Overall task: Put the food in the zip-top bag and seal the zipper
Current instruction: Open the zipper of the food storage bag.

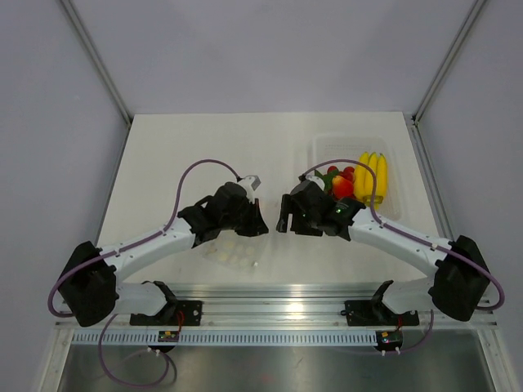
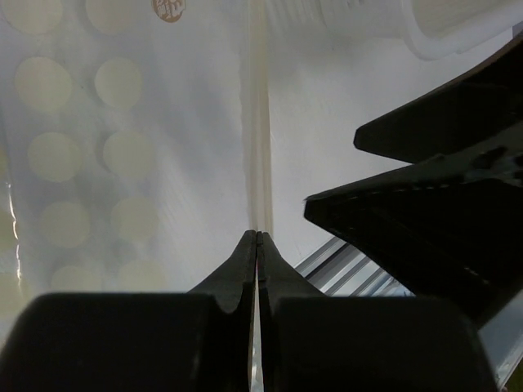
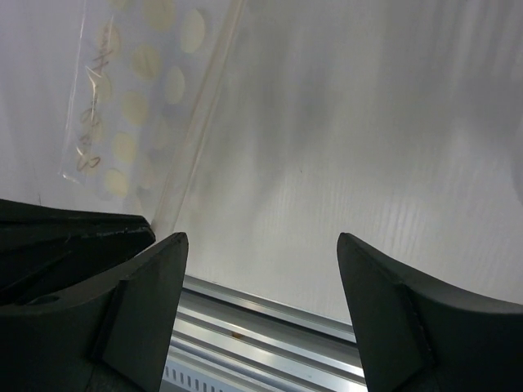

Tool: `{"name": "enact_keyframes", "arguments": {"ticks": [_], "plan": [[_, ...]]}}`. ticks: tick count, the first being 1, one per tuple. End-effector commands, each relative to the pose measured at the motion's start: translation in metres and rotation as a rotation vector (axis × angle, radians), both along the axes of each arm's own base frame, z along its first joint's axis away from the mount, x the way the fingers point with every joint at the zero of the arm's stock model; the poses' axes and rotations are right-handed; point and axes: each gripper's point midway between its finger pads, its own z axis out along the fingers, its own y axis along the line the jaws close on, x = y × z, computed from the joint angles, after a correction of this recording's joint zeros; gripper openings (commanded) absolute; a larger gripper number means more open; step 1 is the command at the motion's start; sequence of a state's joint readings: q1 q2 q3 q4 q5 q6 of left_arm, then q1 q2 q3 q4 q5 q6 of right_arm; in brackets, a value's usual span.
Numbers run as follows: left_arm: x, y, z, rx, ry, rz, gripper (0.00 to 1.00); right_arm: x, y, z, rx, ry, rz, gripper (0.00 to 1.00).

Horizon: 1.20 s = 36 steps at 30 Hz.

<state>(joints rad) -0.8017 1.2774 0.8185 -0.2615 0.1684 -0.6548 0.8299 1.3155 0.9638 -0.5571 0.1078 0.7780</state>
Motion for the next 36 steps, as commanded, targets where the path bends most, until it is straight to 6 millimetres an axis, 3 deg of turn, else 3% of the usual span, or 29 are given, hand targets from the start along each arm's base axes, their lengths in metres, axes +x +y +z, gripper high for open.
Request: {"name": "enact_keyframes", "arguments": {"ticks": [1,16,29,36], "plan": [[0.001,-0.006,0.019,-0.076,-0.033,-0.013,0.0,0.02,0.022,0.019,0.056,-0.063,-0.031,0.81],[-0.002,-0.005,0.021,-0.098,-0.033,-0.018,0.0,0.024,0.039,0.005,0.106,-0.022,-0.047,0.82],[0.0,0.001,0.012,-0.079,-0.025,-0.008,0.0,0.019,0.028,0.013,0.138,-0.051,-0.083,0.83],[0.002,0.002,0.014,-0.087,-0.025,-0.004,0.0,0.018,0.027,0.003,0.116,-0.032,-0.085,0.83]]}}
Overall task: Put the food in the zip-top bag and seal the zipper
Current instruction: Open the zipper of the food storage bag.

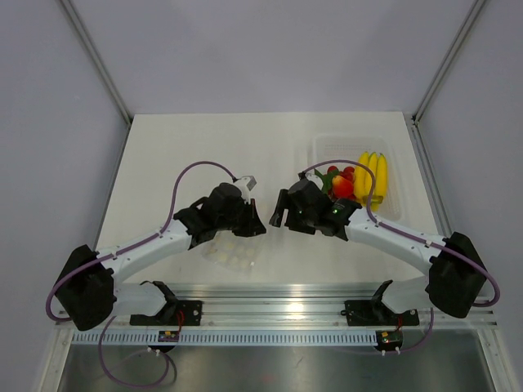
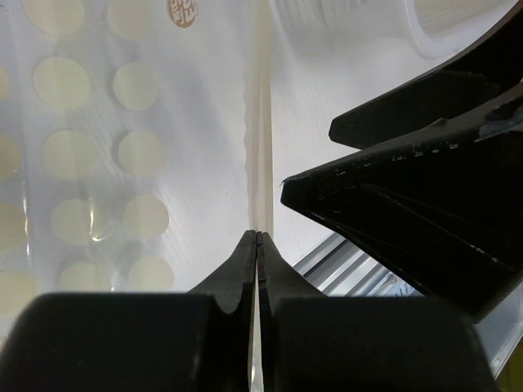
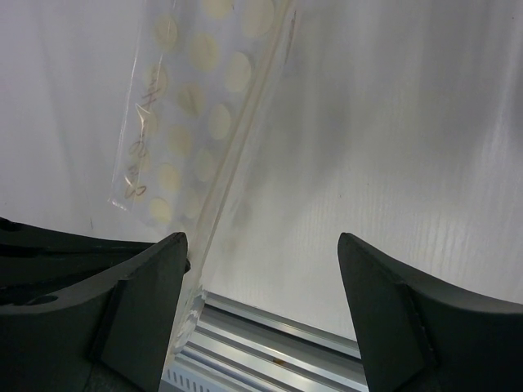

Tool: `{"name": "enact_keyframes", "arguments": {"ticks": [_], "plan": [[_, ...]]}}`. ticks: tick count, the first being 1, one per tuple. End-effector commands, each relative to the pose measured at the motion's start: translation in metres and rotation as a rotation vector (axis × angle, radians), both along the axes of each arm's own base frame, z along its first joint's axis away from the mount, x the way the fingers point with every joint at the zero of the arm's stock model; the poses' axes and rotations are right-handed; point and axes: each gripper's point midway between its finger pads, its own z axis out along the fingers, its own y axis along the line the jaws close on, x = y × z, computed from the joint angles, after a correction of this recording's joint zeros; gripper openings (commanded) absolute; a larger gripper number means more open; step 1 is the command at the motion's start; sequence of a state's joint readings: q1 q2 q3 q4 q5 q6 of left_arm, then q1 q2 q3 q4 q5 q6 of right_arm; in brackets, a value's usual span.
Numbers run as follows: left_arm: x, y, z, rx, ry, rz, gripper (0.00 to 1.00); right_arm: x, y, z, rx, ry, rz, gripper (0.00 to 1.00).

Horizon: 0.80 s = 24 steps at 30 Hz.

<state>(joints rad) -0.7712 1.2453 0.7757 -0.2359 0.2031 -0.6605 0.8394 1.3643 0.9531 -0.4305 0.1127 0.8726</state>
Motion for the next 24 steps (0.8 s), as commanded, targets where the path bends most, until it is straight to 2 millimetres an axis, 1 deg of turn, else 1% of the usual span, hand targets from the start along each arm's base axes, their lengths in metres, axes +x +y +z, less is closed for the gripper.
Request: {"name": "enact_keyframes", "arguments": {"ticks": [1,5,11,20,24], "plan": [[0.003,-0.005,0.016,-0.059,-0.034,-0.011,0.0,0.003,0.006,0.003,0.026,-0.015,-0.014,0.83],[0.003,-0.005,0.017,-0.063,-0.034,-0.011,0.0,0.003,0.01,-0.003,0.026,0.0,-0.007,0.83],[0.003,-0.005,0.019,-0.07,-0.035,-0.012,0.0,0.007,0.012,-0.005,0.015,0.002,-0.01,0.83],[0.004,-0.005,0.023,-0.077,-0.039,-0.011,0.0,0.007,0.012,-0.014,0.001,0.017,-0.019,0.82],[0.003,-0.006,0.024,-0.081,-0.038,-0.016,0.0,0.009,0.015,-0.015,0.006,0.018,-0.017,0.79]]}}
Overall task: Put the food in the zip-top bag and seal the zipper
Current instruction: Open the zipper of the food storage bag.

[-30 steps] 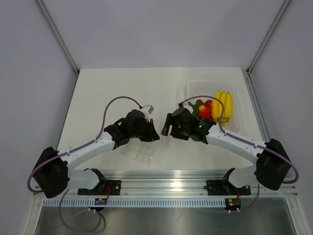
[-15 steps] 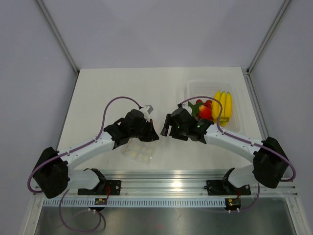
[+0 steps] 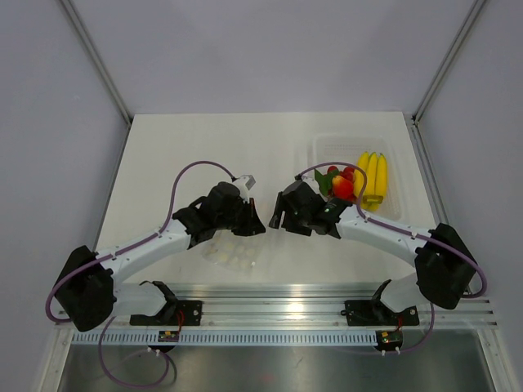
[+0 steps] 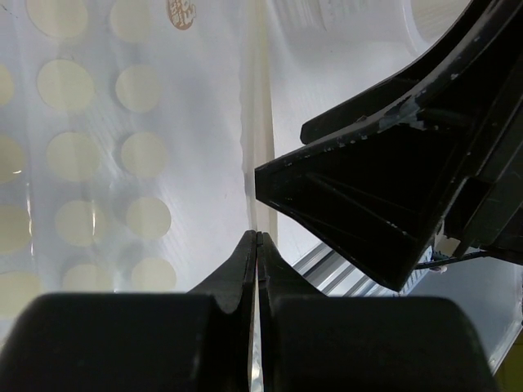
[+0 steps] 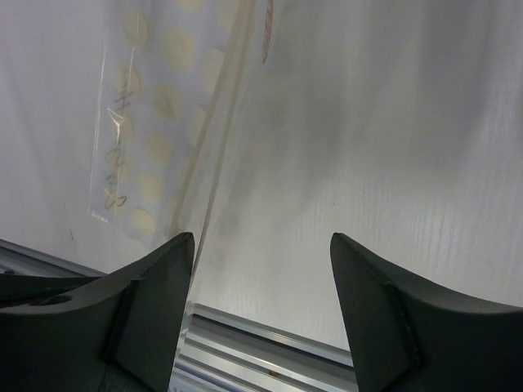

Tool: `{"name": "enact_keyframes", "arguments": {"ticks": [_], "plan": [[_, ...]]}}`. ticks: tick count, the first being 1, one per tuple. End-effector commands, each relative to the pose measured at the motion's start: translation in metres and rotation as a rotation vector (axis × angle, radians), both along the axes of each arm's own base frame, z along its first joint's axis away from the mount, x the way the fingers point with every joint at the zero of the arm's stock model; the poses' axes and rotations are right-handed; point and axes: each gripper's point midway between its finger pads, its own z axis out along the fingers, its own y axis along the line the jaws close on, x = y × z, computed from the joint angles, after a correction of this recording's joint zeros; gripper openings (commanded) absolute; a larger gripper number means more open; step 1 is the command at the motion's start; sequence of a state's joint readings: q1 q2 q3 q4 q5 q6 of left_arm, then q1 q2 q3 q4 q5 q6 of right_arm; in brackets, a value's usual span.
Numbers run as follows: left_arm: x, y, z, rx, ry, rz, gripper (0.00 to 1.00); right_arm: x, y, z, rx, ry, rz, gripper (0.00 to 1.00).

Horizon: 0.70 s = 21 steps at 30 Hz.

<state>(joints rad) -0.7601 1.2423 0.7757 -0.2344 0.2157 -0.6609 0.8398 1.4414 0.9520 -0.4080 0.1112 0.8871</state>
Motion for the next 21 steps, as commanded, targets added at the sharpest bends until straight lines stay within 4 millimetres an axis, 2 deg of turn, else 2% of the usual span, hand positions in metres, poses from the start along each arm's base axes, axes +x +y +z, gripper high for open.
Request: {"name": "enact_keyframes", "arguments": {"ticks": [1,3,4,6,7,8,9,10,18,21], "plan": [[0.002,-0.007,0.023,-0.072,-0.04,-0.019,0.0,0.007,0.012,0.006,0.035,-0.022,-0.009,0.75],[0.002,-0.007,0.024,-0.075,-0.042,-0.02,0.0,0.009,0.014,0.006,0.04,-0.025,-0.01,0.67],[0.002,-0.007,0.024,-0.075,-0.042,-0.02,0.0,0.01,0.015,0.005,0.041,-0.024,-0.011,0.56],[0.002,-0.007,0.024,-0.073,-0.043,-0.018,0.0,0.013,0.018,0.006,0.047,-0.031,-0.012,0.45],[0.002,-0.007,0.025,-0.073,-0.043,-0.018,0.0,0.014,0.02,0.007,0.048,-0.035,-0.01,0.37],[0.001,-0.006,0.024,-0.071,-0.044,-0.019,0.0,0.015,0.021,0.008,0.05,-0.036,-0.01,0.18],[0.001,-0.005,0.023,-0.064,-0.042,-0.015,0.0,0.016,0.02,0.008,0.045,-0.038,-0.011,0.04],[0.002,-0.004,0.023,-0.061,-0.044,-0.012,0.0,0.015,0.02,0.008,0.04,-0.036,-0.01,0.0],[0.008,0.0,0.013,-0.001,-0.022,0.021,0.0,0.012,0.024,0.026,0.051,-0.097,0.003,0.0],[0.011,-0.002,0.01,0.011,-0.008,0.031,0.05,0.008,0.029,0.031,0.051,-0.105,0.012,0.0]]}}
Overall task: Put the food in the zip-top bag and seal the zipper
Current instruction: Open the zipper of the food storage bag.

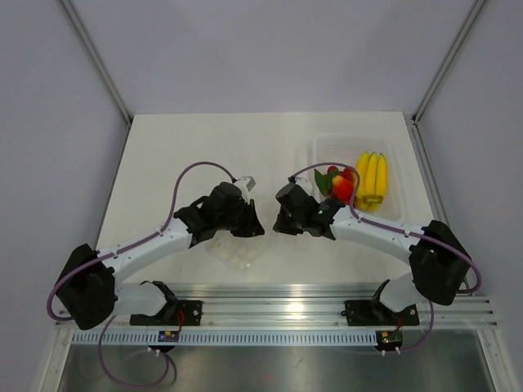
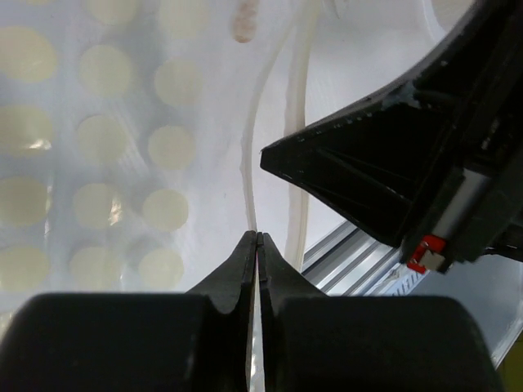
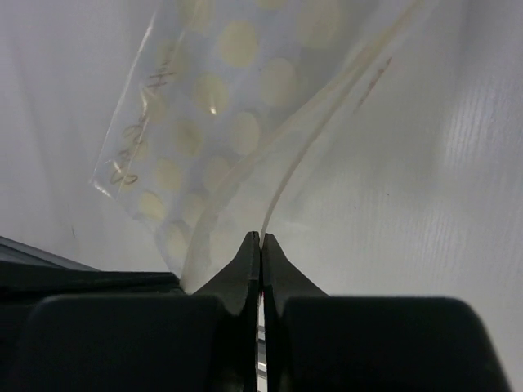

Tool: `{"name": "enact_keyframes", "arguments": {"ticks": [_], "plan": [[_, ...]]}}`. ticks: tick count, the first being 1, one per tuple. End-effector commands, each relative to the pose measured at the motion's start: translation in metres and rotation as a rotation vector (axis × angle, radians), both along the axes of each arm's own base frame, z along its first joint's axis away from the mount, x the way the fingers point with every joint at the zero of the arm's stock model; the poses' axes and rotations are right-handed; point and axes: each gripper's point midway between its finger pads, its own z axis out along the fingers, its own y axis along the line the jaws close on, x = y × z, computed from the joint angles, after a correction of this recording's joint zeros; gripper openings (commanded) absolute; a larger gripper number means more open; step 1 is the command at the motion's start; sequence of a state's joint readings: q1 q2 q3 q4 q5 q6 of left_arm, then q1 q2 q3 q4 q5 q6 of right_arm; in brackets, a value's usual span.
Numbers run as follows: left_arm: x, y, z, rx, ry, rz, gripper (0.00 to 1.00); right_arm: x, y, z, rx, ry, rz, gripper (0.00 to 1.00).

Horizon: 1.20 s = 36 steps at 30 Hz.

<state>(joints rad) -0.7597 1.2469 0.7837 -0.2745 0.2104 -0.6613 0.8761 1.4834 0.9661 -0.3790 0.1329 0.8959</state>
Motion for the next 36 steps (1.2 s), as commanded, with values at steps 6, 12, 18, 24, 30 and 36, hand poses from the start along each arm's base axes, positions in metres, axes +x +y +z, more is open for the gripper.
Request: {"name": "enact_keyframes", "arguments": {"ticks": [6,12,18,24,30,36], "plan": [[0.015,-0.006,0.009,0.012,-0.018,0.021,0.33,0.008,0.019,0.038,0.035,-0.094,-0.007,0.0],[0.014,-0.003,0.007,0.027,-0.017,0.014,0.66,0.008,0.022,0.041,0.039,-0.097,-0.005,0.0],[0.017,-0.001,-0.001,0.053,-0.006,0.037,0.56,0.005,0.024,0.048,0.05,-0.109,0.001,0.0],[0.02,0.0,-0.009,0.081,0.003,0.053,0.37,0.003,0.021,0.055,0.072,-0.117,-0.01,0.0],[0.021,0.001,-0.019,0.101,0.022,0.06,0.34,0.001,0.018,0.057,0.071,-0.12,-0.016,0.0],[0.033,0.018,0.013,0.166,-0.054,0.122,0.0,0.007,-0.01,0.048,-0.072,-0.136,-0.082,0.0]]}}
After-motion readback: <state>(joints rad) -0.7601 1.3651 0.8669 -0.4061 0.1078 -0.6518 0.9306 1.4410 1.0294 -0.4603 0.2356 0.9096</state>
